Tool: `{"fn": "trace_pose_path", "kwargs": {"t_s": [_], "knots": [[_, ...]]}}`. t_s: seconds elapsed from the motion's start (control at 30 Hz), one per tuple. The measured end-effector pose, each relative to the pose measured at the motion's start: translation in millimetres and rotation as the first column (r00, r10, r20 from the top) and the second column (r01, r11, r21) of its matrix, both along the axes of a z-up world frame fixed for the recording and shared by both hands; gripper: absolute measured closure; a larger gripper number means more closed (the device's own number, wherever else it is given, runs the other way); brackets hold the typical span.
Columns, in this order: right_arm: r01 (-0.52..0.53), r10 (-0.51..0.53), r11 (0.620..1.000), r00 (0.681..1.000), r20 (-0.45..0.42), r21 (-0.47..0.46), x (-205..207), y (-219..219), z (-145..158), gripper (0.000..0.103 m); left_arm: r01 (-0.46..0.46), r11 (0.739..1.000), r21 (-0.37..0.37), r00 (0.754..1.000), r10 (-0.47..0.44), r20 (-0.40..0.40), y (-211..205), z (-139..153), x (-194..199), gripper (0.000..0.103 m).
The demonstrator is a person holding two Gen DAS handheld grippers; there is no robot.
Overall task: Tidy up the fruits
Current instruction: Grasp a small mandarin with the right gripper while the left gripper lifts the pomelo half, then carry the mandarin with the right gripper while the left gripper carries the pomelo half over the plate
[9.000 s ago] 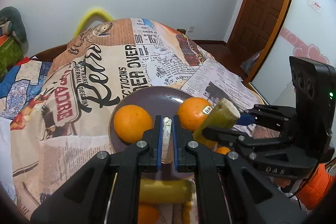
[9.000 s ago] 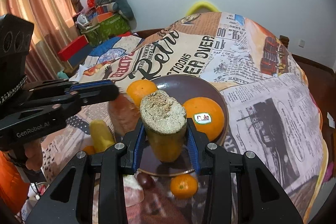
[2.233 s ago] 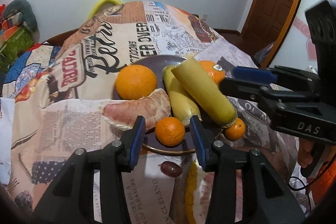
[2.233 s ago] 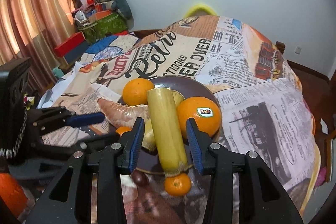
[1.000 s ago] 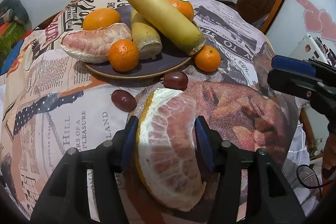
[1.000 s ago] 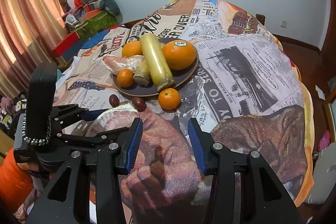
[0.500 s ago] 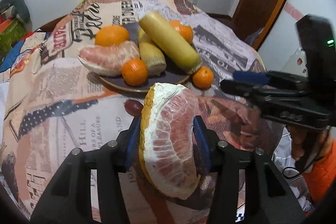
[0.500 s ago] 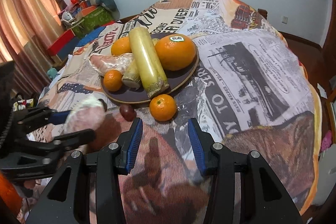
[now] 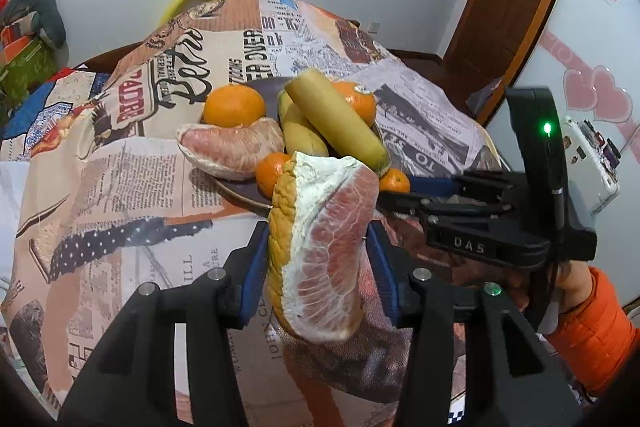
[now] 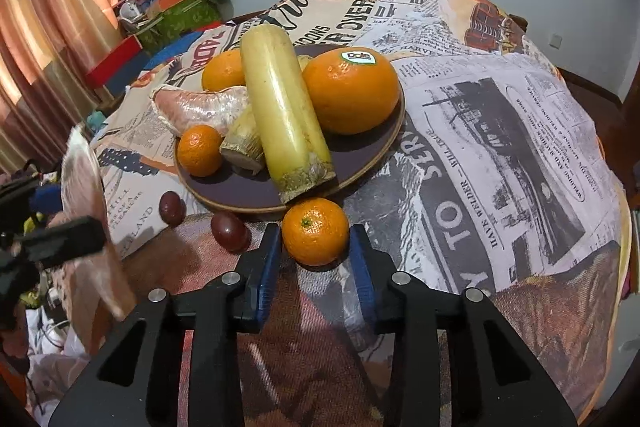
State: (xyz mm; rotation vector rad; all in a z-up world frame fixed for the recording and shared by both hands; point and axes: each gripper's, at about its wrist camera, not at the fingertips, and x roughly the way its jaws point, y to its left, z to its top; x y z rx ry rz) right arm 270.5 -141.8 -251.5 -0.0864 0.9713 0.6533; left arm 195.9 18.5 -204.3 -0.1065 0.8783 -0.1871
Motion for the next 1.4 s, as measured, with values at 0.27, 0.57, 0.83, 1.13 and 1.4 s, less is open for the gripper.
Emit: {"fn": "trace_pose_path", "kwargs": {"t_s": [0.27, 0.57, 0.83, 1.13, 1.4], "knots": [[0.017, -0.017, 1.0, 1.0, 0.018, 0.011, -8.2, -12.9, 10.4, 0.072, -0.02, 1.0, -0.003, 0.999, 0.02, 0.035, 7.4, 13.8, 1.9, 0.063], [0.036, -0.041, 0.997, 0.996, 0.085, 0.066, -2.1, -21.0, 40.4, 0.072, 0.009, 1.0, 0.001, 0.999, -0.009, 0.049, 4.4, 16.6, 12.3, 0.082], [0.029, -0.039, 0.996, 0.993, 0.113, 0.09, 3.6, -18.7, 51.5, 0.071, -0.001, 1.0, -0.007, 0.996, 0.001, 0.088, 9.6, 31.9, 16.8, 0.082], [0.019, -0.038, 0.993, 0.986, 0.162, 0.118, 18.4, -12.0, 69.2, 0.072, -0.026, 1.0, 0.003, 0.987, 0.025, 0.157, 19.2, 55.8, 40.6, 0.082], [0.015, -0.04, 0.992, 0.981, 0.188, 0.128, 39.8, -5.3, 74.2, 0.071, -0.016, 0.999, -0.04, 0.989, 0.022, 0.147, 30.7, 55.0, 70.1, 0.082]]}}
